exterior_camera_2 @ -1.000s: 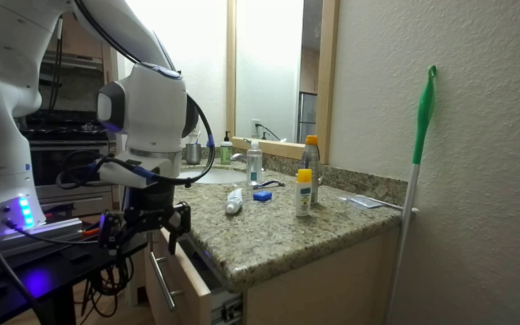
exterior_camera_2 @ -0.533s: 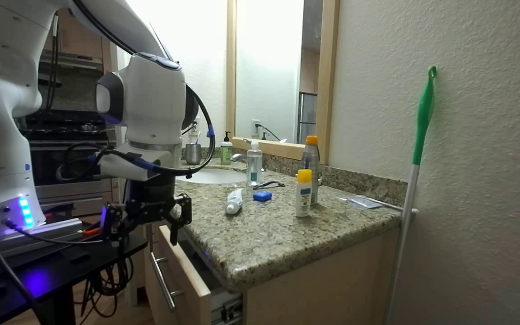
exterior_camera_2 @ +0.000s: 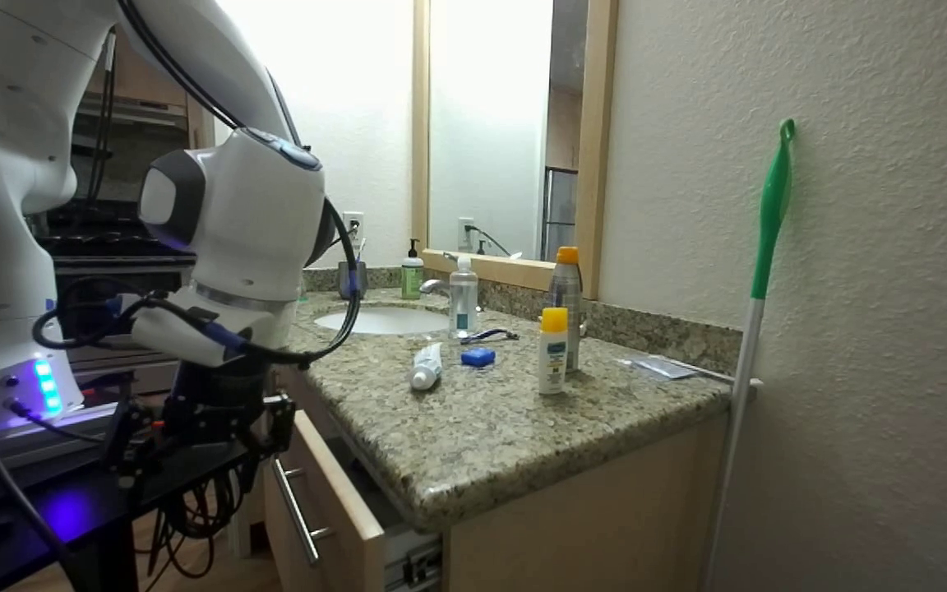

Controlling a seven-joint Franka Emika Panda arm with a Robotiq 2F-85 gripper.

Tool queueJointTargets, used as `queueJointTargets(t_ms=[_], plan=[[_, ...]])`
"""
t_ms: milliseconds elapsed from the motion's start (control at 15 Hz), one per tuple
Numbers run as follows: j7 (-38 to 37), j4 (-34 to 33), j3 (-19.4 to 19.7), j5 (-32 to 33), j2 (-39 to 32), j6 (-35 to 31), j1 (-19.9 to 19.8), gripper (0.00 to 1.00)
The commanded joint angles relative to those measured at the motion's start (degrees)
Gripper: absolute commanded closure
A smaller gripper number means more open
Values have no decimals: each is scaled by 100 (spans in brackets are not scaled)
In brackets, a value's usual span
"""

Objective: Close the open drawer

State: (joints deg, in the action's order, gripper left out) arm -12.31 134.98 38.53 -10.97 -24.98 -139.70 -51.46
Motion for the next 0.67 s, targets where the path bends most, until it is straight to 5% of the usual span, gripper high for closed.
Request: queueJointTargets(t_ms=[0,600], plan=[[-95,9,-24,107,-101,-9,-46,0],[-997,-1165,-852,-864,-1162,243,-247,0]])
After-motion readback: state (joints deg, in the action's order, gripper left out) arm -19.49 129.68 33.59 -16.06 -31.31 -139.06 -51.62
